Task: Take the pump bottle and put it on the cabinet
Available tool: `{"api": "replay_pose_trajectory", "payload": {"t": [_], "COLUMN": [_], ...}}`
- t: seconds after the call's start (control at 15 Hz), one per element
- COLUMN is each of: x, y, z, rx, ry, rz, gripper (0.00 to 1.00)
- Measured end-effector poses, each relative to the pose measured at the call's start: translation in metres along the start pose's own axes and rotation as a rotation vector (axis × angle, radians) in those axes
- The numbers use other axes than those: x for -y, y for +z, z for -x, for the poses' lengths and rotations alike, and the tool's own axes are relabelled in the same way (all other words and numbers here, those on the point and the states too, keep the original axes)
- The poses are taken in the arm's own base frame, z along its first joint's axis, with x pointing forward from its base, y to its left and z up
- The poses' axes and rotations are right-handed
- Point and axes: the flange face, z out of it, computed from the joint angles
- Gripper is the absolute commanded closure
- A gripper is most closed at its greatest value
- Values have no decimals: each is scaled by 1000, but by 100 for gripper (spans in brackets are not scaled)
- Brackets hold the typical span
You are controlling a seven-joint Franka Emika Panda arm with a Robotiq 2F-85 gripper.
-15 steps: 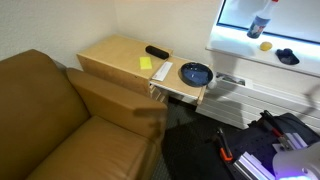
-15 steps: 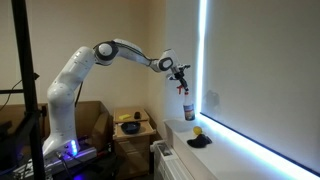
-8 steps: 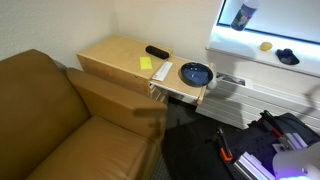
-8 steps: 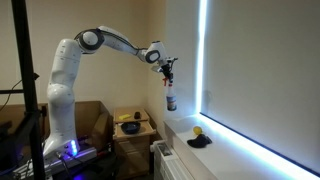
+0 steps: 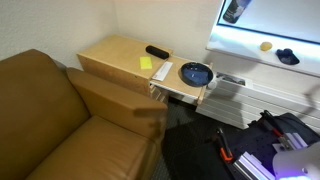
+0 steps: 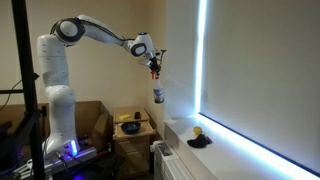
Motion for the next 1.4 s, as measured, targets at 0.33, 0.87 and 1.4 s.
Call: {"api": "replay_pose_trajectory", "payload": {"t": [0.33,0.87,1.4], "x": [0,193,270], "y": [5,97,130], "z": [7,-10,-22], "rx": [23,229,273], "ry": [-2,-323,-466], "rz": [-5,-240,-332], "gripper": [94,94,94]}}
